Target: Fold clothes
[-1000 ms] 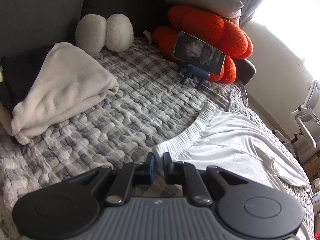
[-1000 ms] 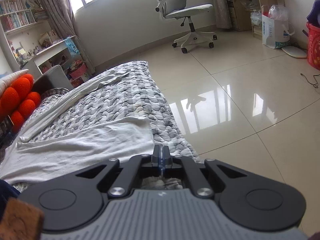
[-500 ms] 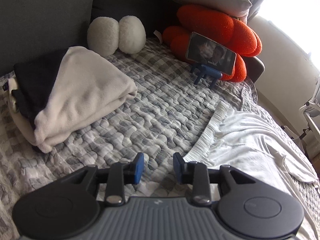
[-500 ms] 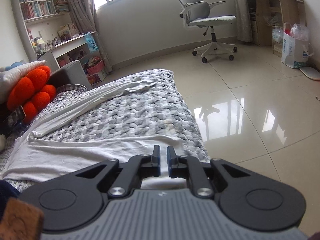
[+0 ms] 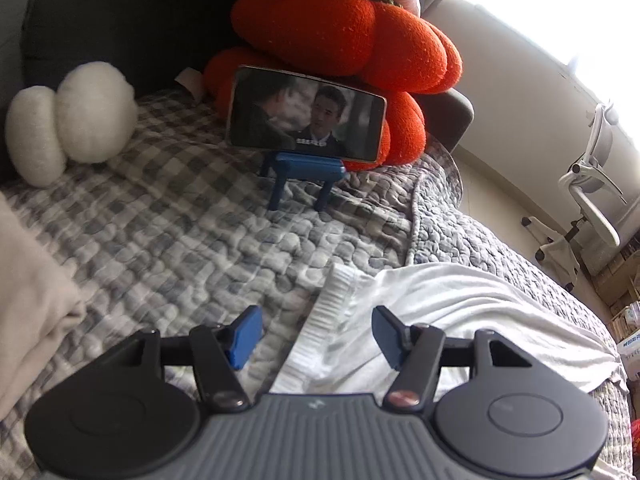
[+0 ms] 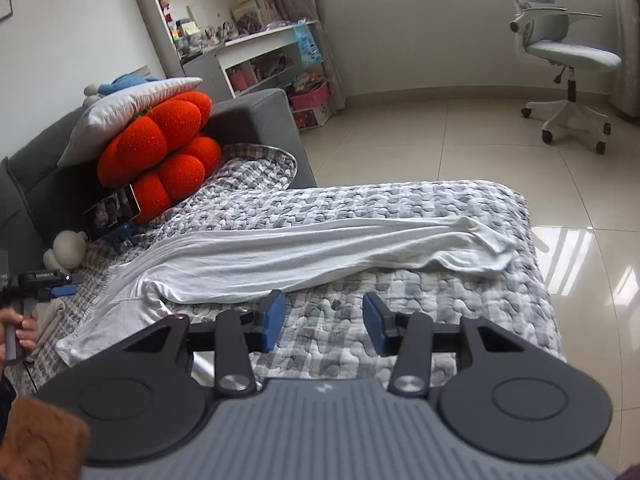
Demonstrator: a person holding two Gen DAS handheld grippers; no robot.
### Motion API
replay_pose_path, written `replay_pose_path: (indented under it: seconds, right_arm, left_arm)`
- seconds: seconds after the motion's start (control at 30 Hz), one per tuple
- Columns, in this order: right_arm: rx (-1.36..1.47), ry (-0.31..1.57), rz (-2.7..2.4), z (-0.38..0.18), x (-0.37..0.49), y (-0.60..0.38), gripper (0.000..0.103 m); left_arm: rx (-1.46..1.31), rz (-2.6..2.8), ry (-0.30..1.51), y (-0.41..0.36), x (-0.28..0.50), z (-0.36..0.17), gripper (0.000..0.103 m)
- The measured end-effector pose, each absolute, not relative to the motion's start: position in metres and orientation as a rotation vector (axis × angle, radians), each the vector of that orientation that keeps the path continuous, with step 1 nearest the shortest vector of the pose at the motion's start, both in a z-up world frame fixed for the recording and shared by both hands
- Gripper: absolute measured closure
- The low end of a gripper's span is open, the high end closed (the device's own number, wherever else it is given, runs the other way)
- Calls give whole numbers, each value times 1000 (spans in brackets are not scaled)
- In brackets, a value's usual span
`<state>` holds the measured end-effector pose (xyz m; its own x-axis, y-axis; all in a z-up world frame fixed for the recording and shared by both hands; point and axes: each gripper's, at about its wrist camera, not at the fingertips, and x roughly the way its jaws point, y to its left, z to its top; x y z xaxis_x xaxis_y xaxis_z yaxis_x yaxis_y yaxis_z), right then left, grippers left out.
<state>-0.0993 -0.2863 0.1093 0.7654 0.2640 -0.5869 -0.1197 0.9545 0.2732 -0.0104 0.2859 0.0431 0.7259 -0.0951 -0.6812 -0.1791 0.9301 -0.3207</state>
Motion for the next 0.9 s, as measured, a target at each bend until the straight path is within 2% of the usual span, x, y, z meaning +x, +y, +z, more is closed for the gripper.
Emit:
replay_pose_path:
  seconds: [0.23,0.27,0.3,0.33,0.37,0.57,0.77,0.8,0.83,0.87,0.9]
  right_arm:
    - [72,747,282,97,-11,-255,56]
    - [37,758,286,94,3,-249,56]
    - [3,764,291,92,16,-243,56]
    - [-24,767,298,90,29,-238,56]
    - [-48,771,306,87,41,-233,56]
    - [-220,790,421,63,99,-187,56]
    - [-376,797,569,41,117,-137,56]
    - [-387,805,574,38,120,-133,58]
    - [-391,806,584,36,121,-130,72]
    - [-392,805,596,34,121,-127,93]
    - [-423,792,589,34,120,-121,103]
  left_arm:
    - [-313,71,805,267,53,22,41]
    - [-296,75,809,264,58,19,46]
    - [-274,77,810,261,62,17,66]
    - [-252,80,811,258,65,16,78]
    - [-235,84,811,256,68,14,80]
    - [-219,132,752,260,66,14,81]
    - [-330,168,656,280,57,25,81]
    - [-337,170,645,282,57,25,81]
    - [-344,172,634,283,57,26,81]
    - [-351,175,629,284,58,26,81]
    - [-358,179,631,285,59,25,81]
